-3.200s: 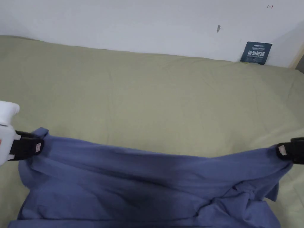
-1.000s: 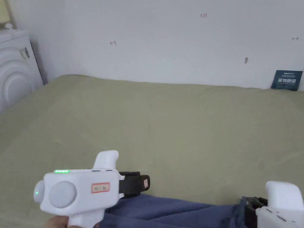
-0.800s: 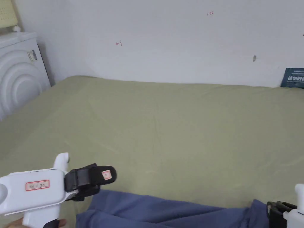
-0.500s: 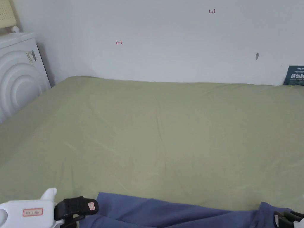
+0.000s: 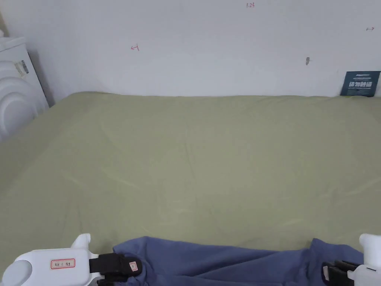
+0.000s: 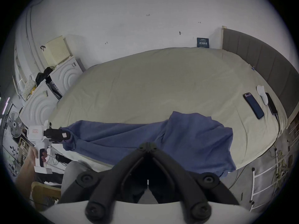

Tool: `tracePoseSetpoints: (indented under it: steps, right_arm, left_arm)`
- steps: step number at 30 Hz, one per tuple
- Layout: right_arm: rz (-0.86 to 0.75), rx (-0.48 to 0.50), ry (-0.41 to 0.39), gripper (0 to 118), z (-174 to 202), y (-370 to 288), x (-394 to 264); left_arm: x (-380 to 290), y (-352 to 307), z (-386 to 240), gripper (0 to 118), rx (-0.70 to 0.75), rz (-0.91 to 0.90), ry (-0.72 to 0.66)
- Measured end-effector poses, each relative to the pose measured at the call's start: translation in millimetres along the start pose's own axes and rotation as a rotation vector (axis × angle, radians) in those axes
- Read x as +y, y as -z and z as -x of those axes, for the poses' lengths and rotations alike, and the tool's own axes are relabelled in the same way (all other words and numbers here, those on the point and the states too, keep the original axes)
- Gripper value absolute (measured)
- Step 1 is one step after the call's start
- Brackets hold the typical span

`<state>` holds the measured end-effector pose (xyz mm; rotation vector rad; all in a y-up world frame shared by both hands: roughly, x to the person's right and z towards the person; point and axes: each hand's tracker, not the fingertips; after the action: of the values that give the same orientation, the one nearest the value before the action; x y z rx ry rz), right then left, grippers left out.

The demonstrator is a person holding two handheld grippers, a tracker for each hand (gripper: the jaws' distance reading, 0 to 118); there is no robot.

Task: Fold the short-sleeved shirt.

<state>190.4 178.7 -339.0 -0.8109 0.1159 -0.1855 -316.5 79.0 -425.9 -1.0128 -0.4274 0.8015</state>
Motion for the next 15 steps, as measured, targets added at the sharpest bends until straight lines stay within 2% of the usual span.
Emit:
tracePoseSetpoints:
  steps: [6,11,13,15]
  right_arm:
    - [-0.036,-0.018,0.034,1,-13.9,-15.9,0.2]
    - [-0.054,-0.029,0.063,1,-24.9,-25.5,-1.3]
    - [-0.057,-0.032,0.071,1,-28.4,-28.9,-3.2]
    - [-0.064,-0.038,0.079,1,-32.2,-30.7,-6.0]
  left_arm:
    - [-11.1,-2.7,-116.1,8,-0.045,-0.017,0.278]
    - [-37.6,47.5,-185.1,8,-0.126,0.106,0.449]
    - [-35.0,77.5,-186.5,8,-0.101,0.161,0.474]
    - [-41.0,106.0,-191.4,8,-0.08,0.204,0.441]
